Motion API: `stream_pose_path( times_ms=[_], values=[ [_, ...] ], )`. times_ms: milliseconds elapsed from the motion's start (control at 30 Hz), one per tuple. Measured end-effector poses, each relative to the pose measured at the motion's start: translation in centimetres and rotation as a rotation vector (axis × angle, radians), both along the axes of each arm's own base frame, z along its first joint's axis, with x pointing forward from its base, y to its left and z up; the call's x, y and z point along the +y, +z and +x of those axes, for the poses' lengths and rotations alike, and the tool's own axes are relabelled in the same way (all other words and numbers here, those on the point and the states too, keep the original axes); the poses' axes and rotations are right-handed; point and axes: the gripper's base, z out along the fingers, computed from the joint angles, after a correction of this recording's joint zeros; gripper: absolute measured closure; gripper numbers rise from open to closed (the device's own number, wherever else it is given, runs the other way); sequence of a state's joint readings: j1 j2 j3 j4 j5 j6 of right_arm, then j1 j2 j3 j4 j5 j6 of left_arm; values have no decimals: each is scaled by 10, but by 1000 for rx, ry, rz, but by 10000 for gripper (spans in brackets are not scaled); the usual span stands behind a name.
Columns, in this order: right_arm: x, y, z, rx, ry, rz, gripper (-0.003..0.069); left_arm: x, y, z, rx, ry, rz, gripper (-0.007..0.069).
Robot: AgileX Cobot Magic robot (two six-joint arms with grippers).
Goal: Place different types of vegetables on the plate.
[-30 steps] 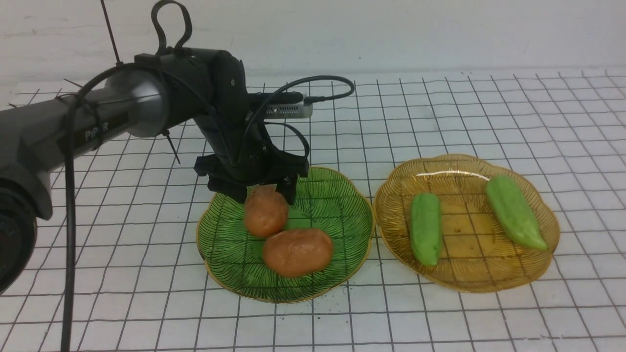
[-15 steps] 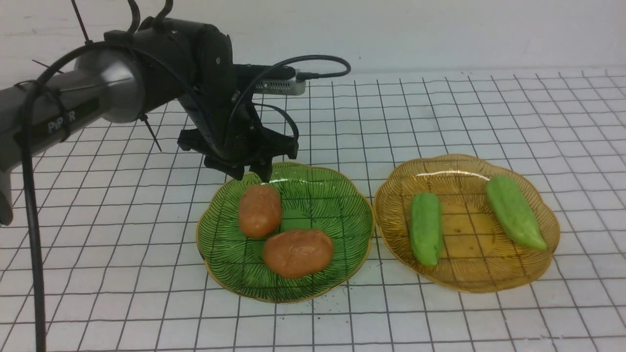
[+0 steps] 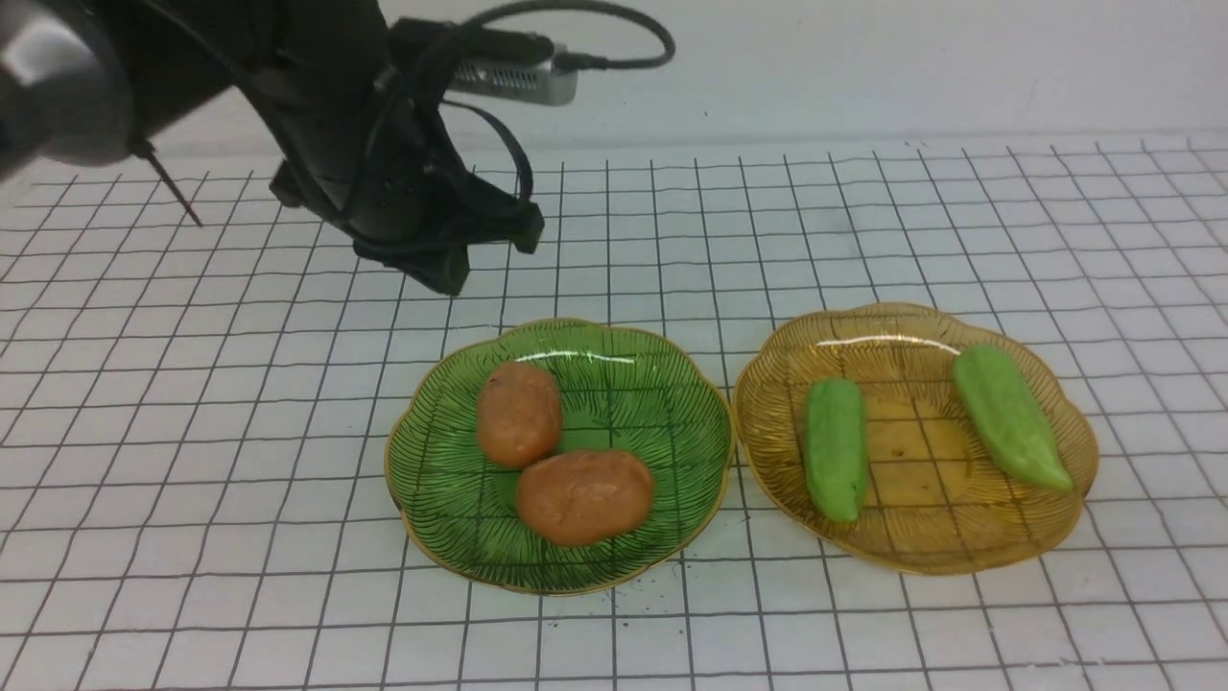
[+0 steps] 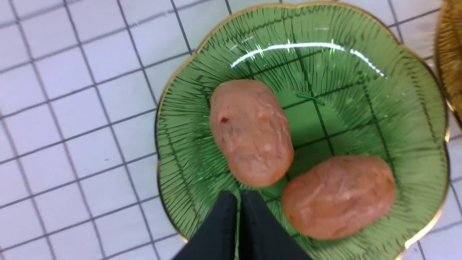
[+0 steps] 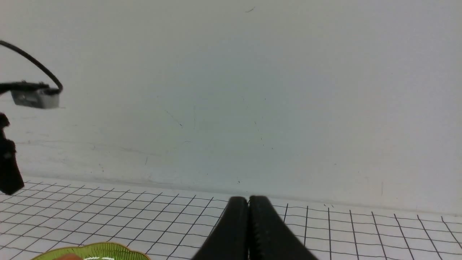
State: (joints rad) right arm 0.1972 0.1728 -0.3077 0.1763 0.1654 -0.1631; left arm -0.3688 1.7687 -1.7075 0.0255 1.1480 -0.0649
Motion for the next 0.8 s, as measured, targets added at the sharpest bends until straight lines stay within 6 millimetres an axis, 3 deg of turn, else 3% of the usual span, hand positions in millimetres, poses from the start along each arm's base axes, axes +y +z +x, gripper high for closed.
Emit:
stream_pose_path(
  times_ms=[133, 267, 367, 633, 800],
  values=[
    [0, 0, 0, 0, 0, 1, 665, 7, 24, -16, -31, -7, -3, 632],
    [0, -3, 1, 4, -1, 0, 665, 9, 30, -22, -27, -6, -1, 632],
    [0, -16, 0, 19, -1, -3, 665, 10, 30, -24, -8, -6, 8, 632],
    [-5, -82, -4, 169, -78, -43, 665, 10, 30, -25, -5, -5, 9, 632],
    [-7, -116, -1, 303, -125, -75, 665, 15, 47, -37, -46, -5, -7, 632]
  ],
)
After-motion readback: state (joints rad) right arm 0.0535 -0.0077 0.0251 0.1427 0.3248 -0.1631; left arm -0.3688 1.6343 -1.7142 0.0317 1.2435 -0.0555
